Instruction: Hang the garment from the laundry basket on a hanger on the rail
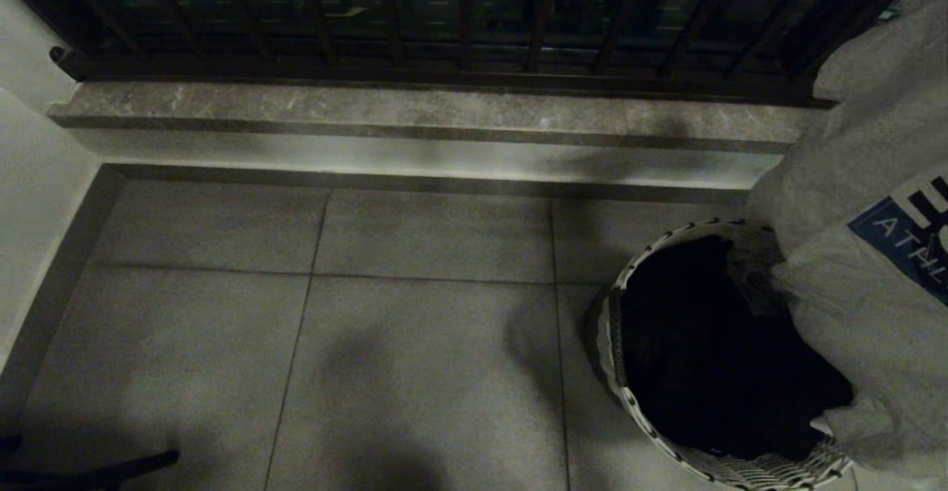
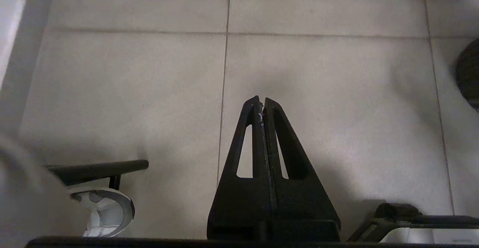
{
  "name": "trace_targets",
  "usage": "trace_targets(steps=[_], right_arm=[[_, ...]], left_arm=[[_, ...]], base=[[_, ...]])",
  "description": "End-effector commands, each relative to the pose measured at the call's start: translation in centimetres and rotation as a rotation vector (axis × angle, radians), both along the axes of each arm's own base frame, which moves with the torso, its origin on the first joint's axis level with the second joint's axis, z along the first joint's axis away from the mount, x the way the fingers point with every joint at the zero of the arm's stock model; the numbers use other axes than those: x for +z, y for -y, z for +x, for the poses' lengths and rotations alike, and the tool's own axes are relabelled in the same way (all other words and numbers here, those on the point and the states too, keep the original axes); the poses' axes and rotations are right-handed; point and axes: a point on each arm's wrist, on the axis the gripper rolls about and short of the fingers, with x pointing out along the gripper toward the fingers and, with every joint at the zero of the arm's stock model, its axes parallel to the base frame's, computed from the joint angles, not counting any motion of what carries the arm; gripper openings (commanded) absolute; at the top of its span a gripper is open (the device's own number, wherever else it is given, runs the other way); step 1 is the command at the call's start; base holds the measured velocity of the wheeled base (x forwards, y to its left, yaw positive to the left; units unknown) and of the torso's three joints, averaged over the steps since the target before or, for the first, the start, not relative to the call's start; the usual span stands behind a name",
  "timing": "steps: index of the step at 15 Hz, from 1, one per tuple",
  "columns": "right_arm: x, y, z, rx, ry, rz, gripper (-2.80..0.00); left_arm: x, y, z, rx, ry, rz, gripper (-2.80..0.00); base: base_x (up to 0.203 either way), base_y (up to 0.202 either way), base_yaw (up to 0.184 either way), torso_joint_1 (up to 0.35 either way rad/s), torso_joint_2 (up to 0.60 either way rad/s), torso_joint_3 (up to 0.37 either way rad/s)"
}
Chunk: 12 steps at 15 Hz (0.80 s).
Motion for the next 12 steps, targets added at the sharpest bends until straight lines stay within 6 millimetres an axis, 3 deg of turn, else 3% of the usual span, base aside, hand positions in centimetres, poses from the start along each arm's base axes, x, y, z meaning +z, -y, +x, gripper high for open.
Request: trace_targets(steps=[1, 4, 12], right_arm=[[-0.7, 0.0, -0.5, -0.019, -0.005, -0.003, -2.8], [-1.9, -0.1, -0.2, -0.024, -0.026, -0.038, -2.8], [-2.3, 0.0, -0.5, -0.025, -0.017, -0.062, -2.8]], left_arm=[[-0.2, 0.0, 0.1, 0.0, -0.006, 0.0, -2.8], [-0.2, 0.0, 0.1, 0.0, -0.008, 0.0, -2.8], [-0.2, 0.0, 0.1, -0.001, -0.008, 0.0, -2.8]], base=[[0.0, 0.0, 0.0, 0.002, 0.0, 0.19], [0.0, 0.0, 0.0, 0.001, 0.0, 0.199], [0.0, 0.0, 0.0, -0.001, 0.0, 0.203]])
